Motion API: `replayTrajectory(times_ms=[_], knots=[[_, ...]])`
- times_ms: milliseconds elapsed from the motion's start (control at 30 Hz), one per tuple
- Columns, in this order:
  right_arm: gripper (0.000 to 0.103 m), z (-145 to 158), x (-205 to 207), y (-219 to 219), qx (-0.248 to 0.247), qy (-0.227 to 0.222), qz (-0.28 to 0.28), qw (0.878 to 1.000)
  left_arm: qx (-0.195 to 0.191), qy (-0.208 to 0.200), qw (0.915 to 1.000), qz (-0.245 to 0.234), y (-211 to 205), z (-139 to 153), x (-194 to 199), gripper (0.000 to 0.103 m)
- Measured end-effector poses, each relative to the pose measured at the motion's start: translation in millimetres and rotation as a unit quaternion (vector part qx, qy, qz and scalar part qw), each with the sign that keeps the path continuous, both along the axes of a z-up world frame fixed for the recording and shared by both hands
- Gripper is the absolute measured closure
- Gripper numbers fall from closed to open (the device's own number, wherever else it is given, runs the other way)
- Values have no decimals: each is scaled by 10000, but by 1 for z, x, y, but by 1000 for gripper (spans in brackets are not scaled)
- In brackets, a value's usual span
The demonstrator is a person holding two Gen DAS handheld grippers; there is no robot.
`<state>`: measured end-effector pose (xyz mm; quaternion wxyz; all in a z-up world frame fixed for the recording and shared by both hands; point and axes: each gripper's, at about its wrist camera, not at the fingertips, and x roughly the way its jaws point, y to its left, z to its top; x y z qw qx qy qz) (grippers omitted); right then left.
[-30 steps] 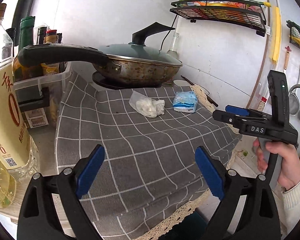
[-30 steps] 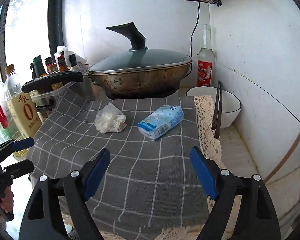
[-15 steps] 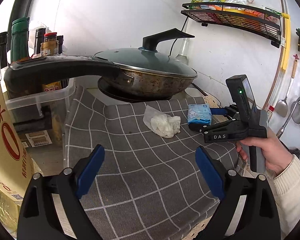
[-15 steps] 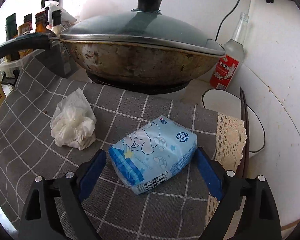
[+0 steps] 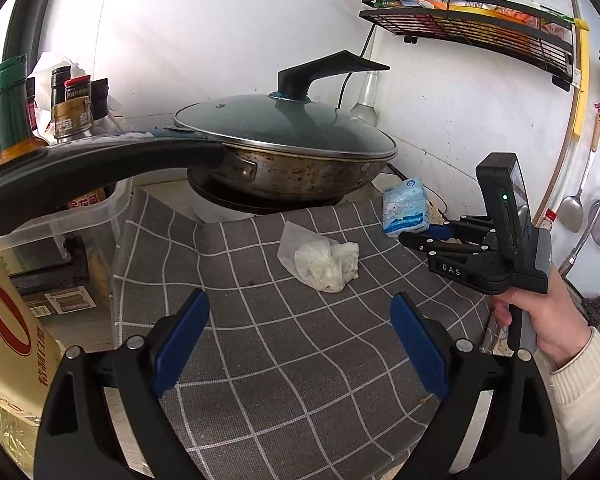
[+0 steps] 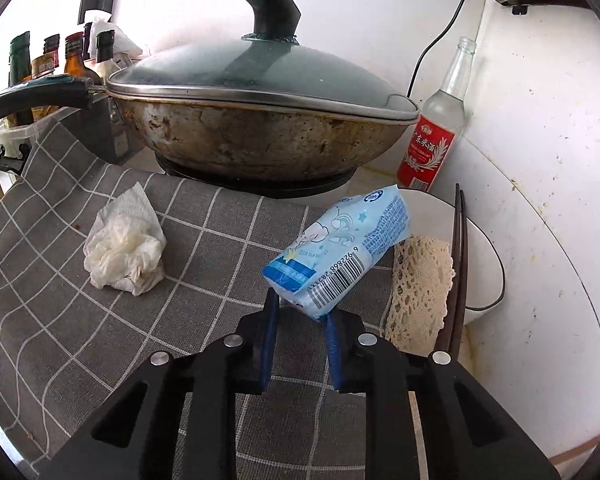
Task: Collect trash
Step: 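Grasp the blue-and-white tissue pack with the right tool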
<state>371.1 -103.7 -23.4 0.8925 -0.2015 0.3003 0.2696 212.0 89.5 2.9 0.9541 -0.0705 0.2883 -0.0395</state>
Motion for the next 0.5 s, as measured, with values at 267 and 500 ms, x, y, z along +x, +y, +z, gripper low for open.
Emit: replayTrajectory(times_ms=[267,500], knots=[[103,3,-15,-1,180,-105,326,9993,-14,134,9999,-96,-11,-7,8,9],[59,6,-7,-13,978,800,360,9913,-27,175,9996,-236,-17,-11,8,9]])
